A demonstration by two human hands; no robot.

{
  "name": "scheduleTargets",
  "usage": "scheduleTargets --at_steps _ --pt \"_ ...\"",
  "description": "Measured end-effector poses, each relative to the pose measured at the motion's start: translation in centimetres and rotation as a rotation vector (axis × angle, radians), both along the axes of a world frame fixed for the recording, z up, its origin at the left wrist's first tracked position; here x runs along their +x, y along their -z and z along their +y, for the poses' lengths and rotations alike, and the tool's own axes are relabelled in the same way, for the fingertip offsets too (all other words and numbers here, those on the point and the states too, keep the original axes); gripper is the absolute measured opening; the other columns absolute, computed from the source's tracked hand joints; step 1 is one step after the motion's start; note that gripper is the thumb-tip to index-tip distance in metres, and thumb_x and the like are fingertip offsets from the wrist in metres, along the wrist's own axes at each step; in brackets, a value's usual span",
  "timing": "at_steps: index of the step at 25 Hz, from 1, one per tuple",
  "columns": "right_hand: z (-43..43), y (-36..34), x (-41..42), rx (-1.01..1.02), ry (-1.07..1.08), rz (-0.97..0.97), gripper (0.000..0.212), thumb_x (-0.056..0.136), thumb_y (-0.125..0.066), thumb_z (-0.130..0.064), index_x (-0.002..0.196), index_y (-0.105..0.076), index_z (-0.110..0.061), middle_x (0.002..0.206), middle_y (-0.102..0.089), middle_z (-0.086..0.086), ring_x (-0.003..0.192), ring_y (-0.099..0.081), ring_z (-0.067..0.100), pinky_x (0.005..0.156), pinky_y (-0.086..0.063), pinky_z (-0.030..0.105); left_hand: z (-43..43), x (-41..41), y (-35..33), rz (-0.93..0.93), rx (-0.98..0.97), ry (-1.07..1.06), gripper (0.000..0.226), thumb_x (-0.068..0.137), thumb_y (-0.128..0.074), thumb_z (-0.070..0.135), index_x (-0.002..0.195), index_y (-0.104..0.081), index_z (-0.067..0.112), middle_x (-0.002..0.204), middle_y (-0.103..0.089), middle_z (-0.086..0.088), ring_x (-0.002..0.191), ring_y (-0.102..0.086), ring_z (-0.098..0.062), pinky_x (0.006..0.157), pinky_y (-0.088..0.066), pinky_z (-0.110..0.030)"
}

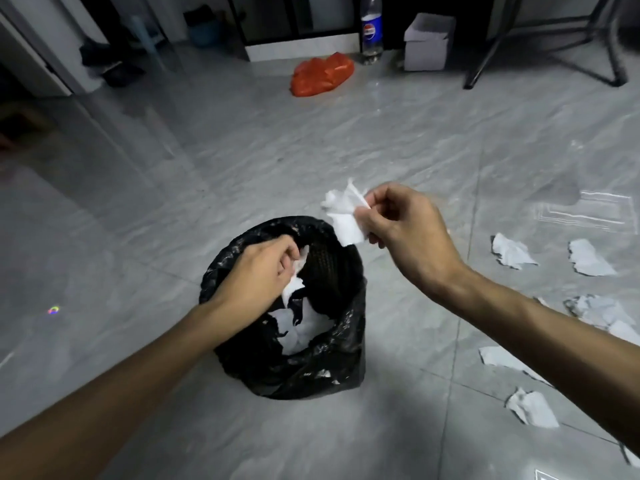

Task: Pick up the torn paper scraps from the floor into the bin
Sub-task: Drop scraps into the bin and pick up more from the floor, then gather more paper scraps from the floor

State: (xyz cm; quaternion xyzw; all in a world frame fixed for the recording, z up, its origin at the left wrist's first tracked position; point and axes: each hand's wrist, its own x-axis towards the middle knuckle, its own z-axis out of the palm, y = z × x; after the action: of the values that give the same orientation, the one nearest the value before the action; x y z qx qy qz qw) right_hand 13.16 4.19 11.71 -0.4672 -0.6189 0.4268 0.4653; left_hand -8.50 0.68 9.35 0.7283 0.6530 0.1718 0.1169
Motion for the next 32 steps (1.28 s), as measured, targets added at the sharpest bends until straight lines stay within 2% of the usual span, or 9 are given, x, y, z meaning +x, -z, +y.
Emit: scheduleTargets --at_steps 5,8,12,15,18,20,24,28,32 --pt "1.0 3.7 -3.7 0.006 -0.231 -0.469 0.015 0.085 -0.068 -0.014 0.100 -0.067 -0.012 0.076 -0.068 0.003 0.065 -0.059 0.015 0.053 -0.040 0.007 -0.1 -0.9 -0.2 -0.031 -0.005 -0.216 0.041 0.083 -0.043 -0.005 0.109 -0.059 0.022 0.104 -0.058 0.006 0.094 -0.055 -0.013 0.081 -0.038 -0.023" --pt "1.4 3.6 -1.1 -0.021 -0.214 -0.377 0.018 0.087 -0.063 -0.004 0.103 -0.066 -0.011 0.075 -0.068 0.003 0.062 -0.064 0.018 0.061 -0.052 0.021 0.8 1.9 -1.8 -0.119 0.052 -0.191 0.042 0.082 -0.042 -0.006 0.107 -0.058 0.022 0.106 -0.057 0.008 0.092 -0.054 -0.012 0.081 -0.035 -0.023" --pt "2.2 4.5 6.8 -0.112 0.021 -0.227 0.013 0.088 -0.059 -0.001 0.095 -0.067 -0.009 0.070 -0.062 0.002 0.050 -0.060 0.004 0.048 -0.044 0.011 3.4 8.7 -2.7 -0.149 -0.024 0.033 0.031 0.083 -0.049 0.003 0.105 -0.061 0.021 0.102 -0.060 0.009 0.086 -0.052 -0.009 0.076 -0.034 -0.018" --pt "2.6 6.9 13.5 -0.265 0.215 -0.176 0.011 0.087 -0.061 -0.003 0.091 -0.068 -0.010 0.068 -0.061 0.003 0.053 -0.058 0.009 0.049 -0.041 0.019 5.5 15.1 -1.3 -0.156 -0.178 0.215 0.026 0.083 -0.055 0.013 0.106 -0.062 0.022 0.100 -0.063 0.008 0.086 -0.057 -0.013 0.078 -0.044 -0.026" --pt "2.3 10.1 20.4 -0.405 0.218 -0.364 0.010 0.085 -0.065 -0.007 0.092 -0.069 -0.011 0.074 -0.068 0.010 0.056 -0.059 0.017 0.050 -0.042 0.020 9.0 20.3 2.1 -0.097 -0.331 0.327 0.026 0.081 -0.054 0.019 0.105 -0.062 0.025 0.091 -0.063 0.012 0.090 -0.059 -0.015 0.081 -0.050 -0.032" --pt "1.1 12.4 23.6 -0.446 0.155 -0.529 0.013 0.082 -0.070 -0.009 0.095 -0.070 -0.013 0.079 -0.072 0.008 0.060 -0.062 0.020 0.049 -0.042 0.011 12.5 23.2 5.3 -0.054 -0.348 0.317 0.030 0.080 -0.056 0.019 0.110 -0.061 0.023 0.104 -0.067 0.004 0.101 -0.061 -0.023 0.087 -0.051 -0.034" --pt "-1.9 17.1 25.4 -0.348 -0.117 -0.851 0.028 0.077 -0.078 -0.021 0.104 -0.071 -0.021 0.094 -0.067 -0.002 0.072 -0.061 0.016 0.061 -0.039 0.007 19.4 25.8 12.2 0.143 -0.378 0.160 0.049 0.085 -0.057 0.020 0.133 -0.047 0.016 0.136 -0.047 -0.019 0.123 -0.050 -0.039 0.101 -0.044 -0.039" --pt "-3.4 20.5 25.8 -0.176 -0.153 -0.940 0.033 0.076 -0.075 -0.029 0.108 -0.068 -0.024 0.106 -0.062 0.000 0.086 -0.057 0.016 0.072 -0.049 0.028 22.5 25.4 17.8 0.288 -0.439 0.089 0.060 0.086 -0.058 0.019 0.142 -0.034 0.017 0.144 -0.035 -0.018 0.131 -0.039 -0.042 0.107 -0.037 -0.047" --pt "-4.4 22.5 25.2 -0.044 -0.192 -1.031 0.010 0.082 -0.064 -0.028 0.086 -0.065 -0.020 0.094 -0.059 0.003 0.084 -0.058 0.024 0.059 -0.043 0.030 23.4 25.3 20.5 0.377 -0.310 0.059 0.044 0.094 -0.051 0.015 0.136 -0.041 0.007 0.142 -0.039 -0.018 0.130 -0.037 -0.040 0.103 -0.038 -0.047"
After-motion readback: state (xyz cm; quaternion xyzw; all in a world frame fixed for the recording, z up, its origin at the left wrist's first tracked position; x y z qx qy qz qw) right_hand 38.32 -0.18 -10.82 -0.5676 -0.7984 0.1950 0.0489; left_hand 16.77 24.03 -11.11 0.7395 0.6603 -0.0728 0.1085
